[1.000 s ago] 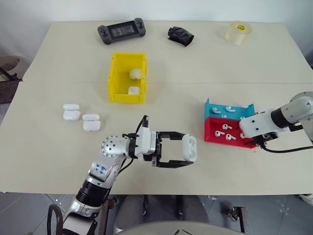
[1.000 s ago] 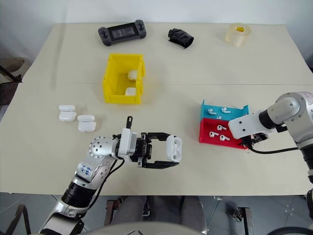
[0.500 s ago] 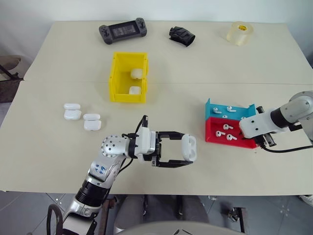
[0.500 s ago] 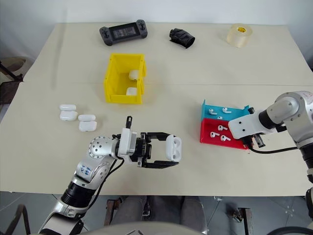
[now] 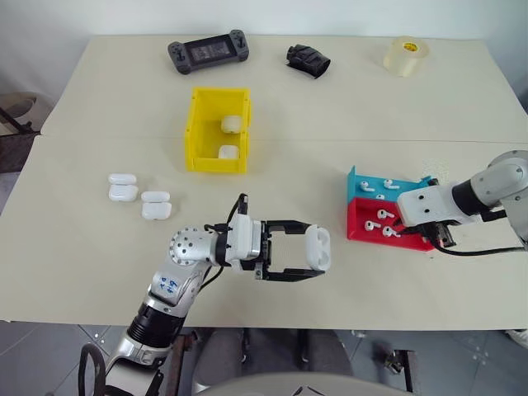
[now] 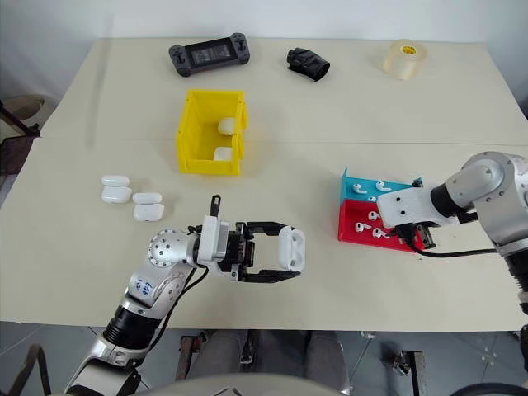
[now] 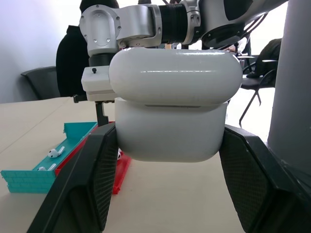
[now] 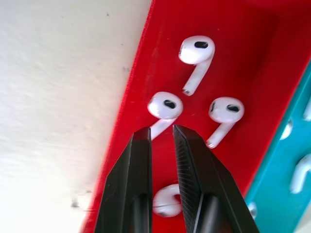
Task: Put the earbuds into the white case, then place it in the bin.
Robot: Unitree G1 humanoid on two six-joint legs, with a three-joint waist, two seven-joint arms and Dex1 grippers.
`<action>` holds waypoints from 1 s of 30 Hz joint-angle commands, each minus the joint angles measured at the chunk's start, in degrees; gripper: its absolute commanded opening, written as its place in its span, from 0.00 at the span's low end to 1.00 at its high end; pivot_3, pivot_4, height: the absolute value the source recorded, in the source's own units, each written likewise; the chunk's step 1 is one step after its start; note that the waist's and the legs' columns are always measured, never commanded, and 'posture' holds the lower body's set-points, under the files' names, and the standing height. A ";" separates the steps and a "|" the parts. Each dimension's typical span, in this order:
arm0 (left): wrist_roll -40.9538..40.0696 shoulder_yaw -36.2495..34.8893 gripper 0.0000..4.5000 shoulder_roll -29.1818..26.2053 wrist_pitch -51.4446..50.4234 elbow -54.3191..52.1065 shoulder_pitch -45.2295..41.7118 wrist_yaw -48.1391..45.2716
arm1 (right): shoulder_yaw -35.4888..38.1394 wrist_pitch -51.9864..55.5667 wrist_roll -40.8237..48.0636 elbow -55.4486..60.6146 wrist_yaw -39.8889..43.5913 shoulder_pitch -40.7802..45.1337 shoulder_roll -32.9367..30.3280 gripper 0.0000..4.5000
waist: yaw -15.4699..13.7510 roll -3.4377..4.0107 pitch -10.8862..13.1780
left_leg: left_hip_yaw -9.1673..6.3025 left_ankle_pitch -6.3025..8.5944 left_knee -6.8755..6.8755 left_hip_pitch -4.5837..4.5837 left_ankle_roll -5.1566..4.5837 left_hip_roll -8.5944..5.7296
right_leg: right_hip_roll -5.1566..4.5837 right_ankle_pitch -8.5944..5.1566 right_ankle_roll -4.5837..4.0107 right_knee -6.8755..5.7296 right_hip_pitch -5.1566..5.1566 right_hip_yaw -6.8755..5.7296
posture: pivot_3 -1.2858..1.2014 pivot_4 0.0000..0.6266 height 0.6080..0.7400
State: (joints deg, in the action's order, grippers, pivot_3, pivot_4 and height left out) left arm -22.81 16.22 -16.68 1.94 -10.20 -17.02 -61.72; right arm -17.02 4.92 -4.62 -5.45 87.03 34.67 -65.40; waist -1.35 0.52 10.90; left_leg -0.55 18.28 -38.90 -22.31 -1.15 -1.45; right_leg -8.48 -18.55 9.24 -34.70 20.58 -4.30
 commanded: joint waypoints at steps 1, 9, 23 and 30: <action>0.06 -0.33 0.61 0.10 1.51 -0.34 -0.46 -0.16 | 2.18 6.66 1.72 4.38 3.81 -0.93 -3.17 0.25 | 0.00 0.03 0.01 | 0.00 0.00 0.00 0.00 0.00 0.00 | 0.00 0.00 0.00 -0.01 0.01 0.00 | 0.52 0.24 1.00; 0.19 -0.33 0.61 0.39 1.74 -0.01 -0.82 -0.24 | 3.32 27.47 7.10 12.66 -1.33 -1.75 -1.67 0.73 | -0.02 0.04 0.01 | -0.03 0.02 0.00 -0.01 0.03 0.01 | 0.00 0.00 0.00 -0.01 0.01 -0.02 | 0.52 0.24 1.00; 0.13 -0.29 0.61 0.38 1.86 0.36 -1.55 -0.65 | 3.42 35.41 7.20 15.88 -9.03 -5.79 -0.73 0.73 | -0.04 0.04 0.01 | -0.06 0.02 -0.02 -0.05 0.03 -0.03 | -0.03 0.00 0.00 -0.02 0.03 -0.04 | 0.52 0.24 1.00; 0.06 -0.22 0.61 0.48 1.99 0.58 -1.82 -1.03 | 3.44 37.23 7.53 15.53 -11.70 -6.36 -0.08 0.73 | -0.06 0.04 0.01 | -0.06 0.02 -0.02 -0.06 0.03 -0.04 | -0.03 0.00 0.00 -0.02 0.02 -0.05 | 0.52 0.24 1.00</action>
State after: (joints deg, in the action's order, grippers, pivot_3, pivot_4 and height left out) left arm -22.40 16.15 -16.47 2.66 -8.52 -18.17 -62.54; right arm -15.31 41.65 2.25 9.02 75.94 28.44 -65.46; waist -1.40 0.56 10.91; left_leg -0.61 18.30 -38.92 -22.36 -1.12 -1.49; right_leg -8.51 -18.55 9.24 -34.72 20.61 -4.35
